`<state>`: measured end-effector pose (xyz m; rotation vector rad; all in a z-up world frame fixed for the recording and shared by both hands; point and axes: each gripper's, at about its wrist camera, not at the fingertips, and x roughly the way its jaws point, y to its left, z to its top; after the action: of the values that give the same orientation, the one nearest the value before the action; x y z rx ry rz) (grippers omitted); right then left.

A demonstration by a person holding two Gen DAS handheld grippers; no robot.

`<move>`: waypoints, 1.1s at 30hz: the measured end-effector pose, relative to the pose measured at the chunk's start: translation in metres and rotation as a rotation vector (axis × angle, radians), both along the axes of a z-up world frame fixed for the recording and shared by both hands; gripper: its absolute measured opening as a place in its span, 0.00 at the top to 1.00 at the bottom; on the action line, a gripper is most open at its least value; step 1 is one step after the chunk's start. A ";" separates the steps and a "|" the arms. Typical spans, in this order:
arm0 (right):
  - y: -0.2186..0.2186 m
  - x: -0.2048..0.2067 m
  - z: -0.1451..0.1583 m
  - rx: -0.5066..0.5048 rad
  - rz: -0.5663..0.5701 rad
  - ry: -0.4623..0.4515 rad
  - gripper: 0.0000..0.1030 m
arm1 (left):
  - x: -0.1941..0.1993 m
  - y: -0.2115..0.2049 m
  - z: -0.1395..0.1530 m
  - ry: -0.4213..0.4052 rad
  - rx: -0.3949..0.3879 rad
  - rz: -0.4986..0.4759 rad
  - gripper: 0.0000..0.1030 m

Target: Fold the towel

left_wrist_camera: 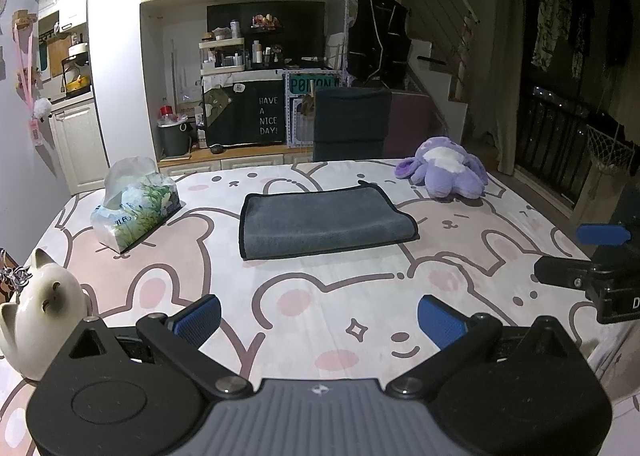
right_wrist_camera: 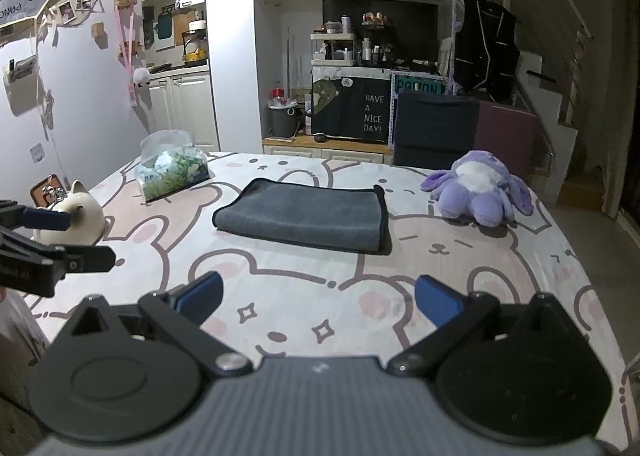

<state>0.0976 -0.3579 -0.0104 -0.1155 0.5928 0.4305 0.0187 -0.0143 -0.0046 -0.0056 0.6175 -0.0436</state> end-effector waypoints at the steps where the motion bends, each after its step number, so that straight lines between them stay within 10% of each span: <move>1: 0.000 0.000 0.000 0.000 0.001 0.000 0.00 | -0.001 0.000 0.000 0.001 0.001 0.000 0.00; 33: 0.000 0.000 -0.001 0.000 -0.001 0.009 0.00 | 0.000 0.000 0.000 0.000 0.000 -0.001 0.00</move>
<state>0.0973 -0.3575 -0.0116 -0.1132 0.6013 0.4308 0.0188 -0.0142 -0.0041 -0.0056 0.6174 -0.0442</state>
